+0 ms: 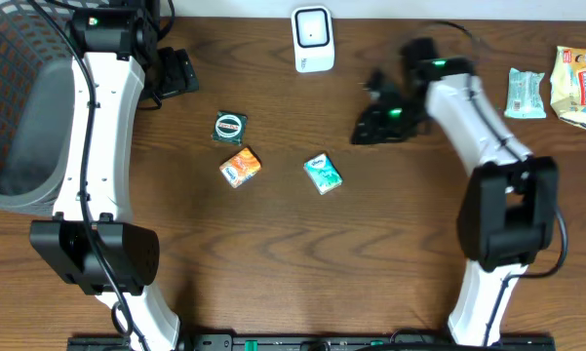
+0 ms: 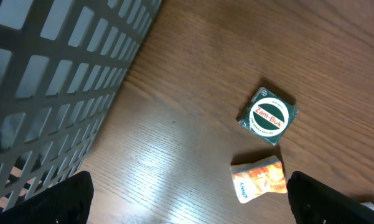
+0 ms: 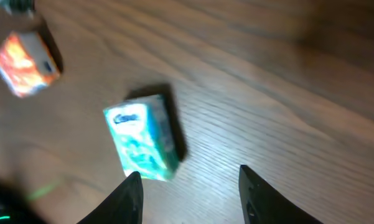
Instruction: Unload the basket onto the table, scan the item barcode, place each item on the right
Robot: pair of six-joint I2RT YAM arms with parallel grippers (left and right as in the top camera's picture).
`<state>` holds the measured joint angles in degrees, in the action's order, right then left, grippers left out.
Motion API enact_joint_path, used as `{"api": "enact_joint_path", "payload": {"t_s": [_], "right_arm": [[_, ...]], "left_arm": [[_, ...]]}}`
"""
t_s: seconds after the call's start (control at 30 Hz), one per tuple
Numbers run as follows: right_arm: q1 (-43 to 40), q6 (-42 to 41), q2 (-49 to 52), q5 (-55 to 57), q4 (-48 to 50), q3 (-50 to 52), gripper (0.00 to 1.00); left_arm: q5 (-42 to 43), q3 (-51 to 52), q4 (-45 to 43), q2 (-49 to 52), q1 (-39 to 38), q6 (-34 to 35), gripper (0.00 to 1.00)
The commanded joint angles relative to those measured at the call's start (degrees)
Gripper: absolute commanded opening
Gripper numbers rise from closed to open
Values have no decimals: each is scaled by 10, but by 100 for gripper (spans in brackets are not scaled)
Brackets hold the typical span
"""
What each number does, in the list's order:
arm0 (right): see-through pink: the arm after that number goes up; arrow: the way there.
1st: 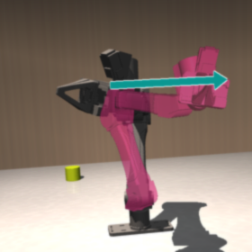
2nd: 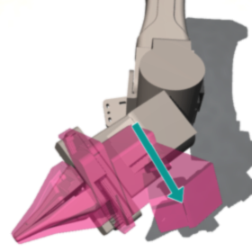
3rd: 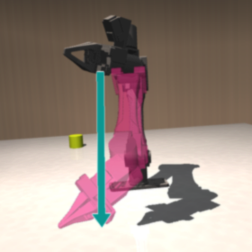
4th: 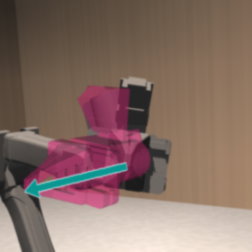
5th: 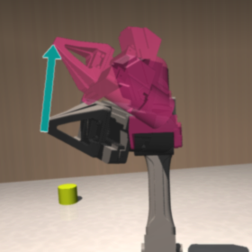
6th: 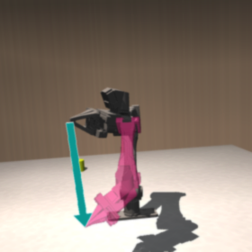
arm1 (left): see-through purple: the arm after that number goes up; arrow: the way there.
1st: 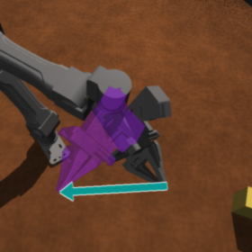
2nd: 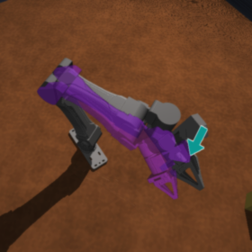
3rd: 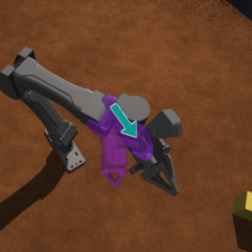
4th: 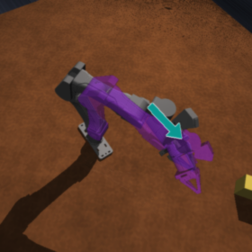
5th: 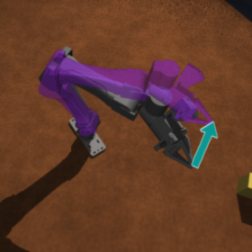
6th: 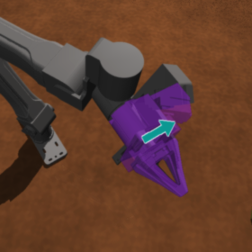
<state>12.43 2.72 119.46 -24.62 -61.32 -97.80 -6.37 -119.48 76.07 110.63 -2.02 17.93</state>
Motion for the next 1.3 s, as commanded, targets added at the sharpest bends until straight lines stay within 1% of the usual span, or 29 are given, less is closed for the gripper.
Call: {"api": "enact_joint_path", "payload": {"t_s": [0.0, 0.07, 0.2, 0.3, 0.4, 0.47, 0.57, 0.7, 0.73, 0.83, 0.87, 0.93, 0.97, 1.0, 1.03, 1.1, 1.17, 1.27], "right_arm": [[81, 5, -19, 170, -1, -9, 45], [124, 1, -18, 230, -2, -5, 46], [210, -45, -17, 367, 2, 4, 47], [257, -72, -17, 420, 18, 13, 48], [292, -83, -17, 442, 33, 31, 48], [309, -86, -17, 455, 48, 52, 49], [322, -128, -17, 503, 79, 98, 50], [325, -130, -17, 506, 142, 156, 55], [325, -129, -17, 506, 154, 167, 59], [320, -118, -17, 506, 191, 198, 61], [318, -115, -17, 506, 204, 209, 60], [315, -114, -17, 505, 216, 219, 52], [313, -112, -17, 498, 215, 219, 44], [311, -112, -17, 495, 216, 219, 39], [309, -112, -17, 496, 215, 217, 30], [303, -112, -18, 489, 210, 205, 21], [292, -112, -18, 455, 197, 181, 18], [263, -103, -18, 368, 165, 129, 15]], "left_arm": [[-7, 3, 2, 6, 1, -5, 98], [-7, 3, 2, 6, 1, -5, 98], [-7, 3, 2, 6, 1, -5, 97], [-7, 3, 2, 6, 1, -5, 98], [-7, 3, 2, 6, 1, -5, 98], [-7, 3, 2, 6, 1, -5, 97], [-7, 3, 2, 6, 1, -5, 98], [-7, 3, 2, 6, 1, -5, 98], [-7, 3, 2, 6, 1, -5, 98], [-7, 3, 2, 6, 1, -5, 98], [-7, 3, 2, 6, 1, -5, 98], [-7, 3, 2, 6, 1, -5, 98], [-7, 3, 2, 6, 1, -5, 98], [-7, 3, 2, 6, 1, -5, 98], [-7, 3, 2, 6, 1, -5, 98], [-7, 3, 2, 6, 1, -5, 98], [-7, 3, 2, 6, 1, -5, 97], [-7, 3, 2, 6, 1, -5, 98]]}}
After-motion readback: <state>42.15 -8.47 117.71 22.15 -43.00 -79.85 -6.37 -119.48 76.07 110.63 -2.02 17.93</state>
